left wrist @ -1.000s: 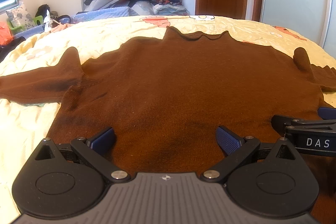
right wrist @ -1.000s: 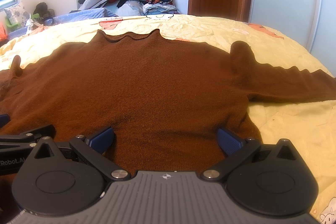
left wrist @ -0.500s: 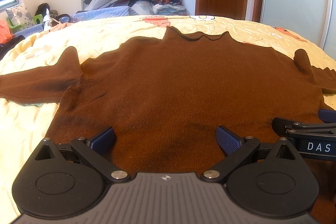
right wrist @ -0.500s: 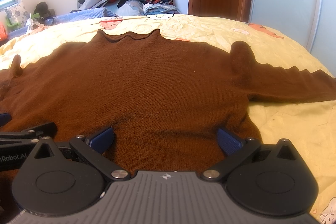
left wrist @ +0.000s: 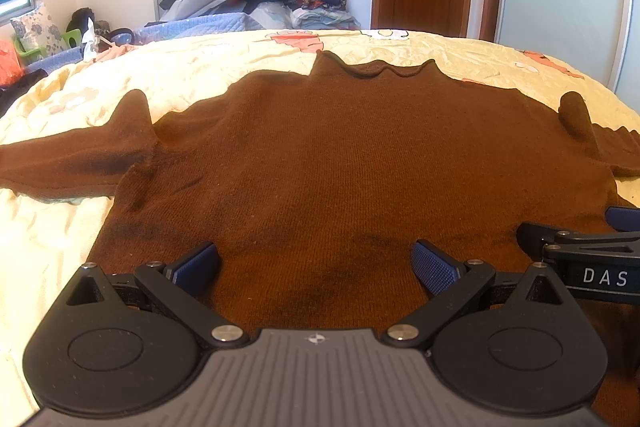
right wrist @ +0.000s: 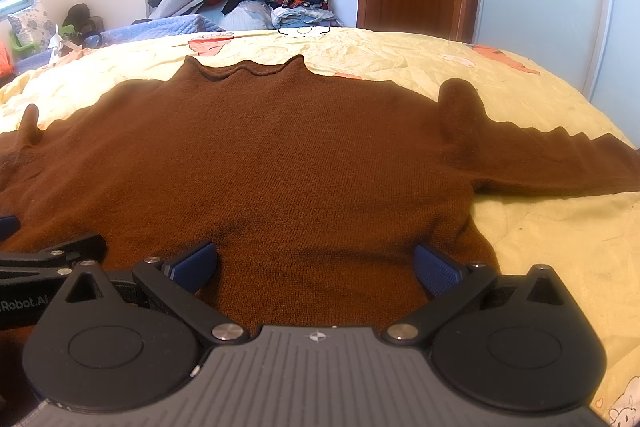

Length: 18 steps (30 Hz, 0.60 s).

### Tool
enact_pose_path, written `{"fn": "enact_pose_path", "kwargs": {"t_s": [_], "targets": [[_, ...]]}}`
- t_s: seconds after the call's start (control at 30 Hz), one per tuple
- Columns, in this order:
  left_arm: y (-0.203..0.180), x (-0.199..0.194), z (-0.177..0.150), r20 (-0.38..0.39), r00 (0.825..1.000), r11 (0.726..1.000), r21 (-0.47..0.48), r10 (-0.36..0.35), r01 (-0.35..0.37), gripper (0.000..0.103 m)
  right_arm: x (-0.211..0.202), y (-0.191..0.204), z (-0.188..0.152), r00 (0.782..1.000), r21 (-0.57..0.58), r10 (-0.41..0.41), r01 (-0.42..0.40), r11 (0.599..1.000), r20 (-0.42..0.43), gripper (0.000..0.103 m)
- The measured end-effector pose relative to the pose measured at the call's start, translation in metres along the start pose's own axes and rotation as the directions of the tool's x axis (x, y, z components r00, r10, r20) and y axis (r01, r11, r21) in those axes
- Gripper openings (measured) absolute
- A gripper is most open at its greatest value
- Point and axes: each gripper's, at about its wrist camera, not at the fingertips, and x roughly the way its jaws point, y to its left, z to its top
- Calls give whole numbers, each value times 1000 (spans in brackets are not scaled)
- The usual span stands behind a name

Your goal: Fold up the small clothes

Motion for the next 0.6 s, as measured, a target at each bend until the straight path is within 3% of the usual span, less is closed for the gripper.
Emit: {"fn": "enact_pose_path", "kwargs": {"t_s": [0.6], "targets": [[0, 0, 0, 1, 1000, 1000, -4, -6, 6, 103, -1, -3, 0, 1000, 1, 2, -2, 1000, 0, 103]]}}
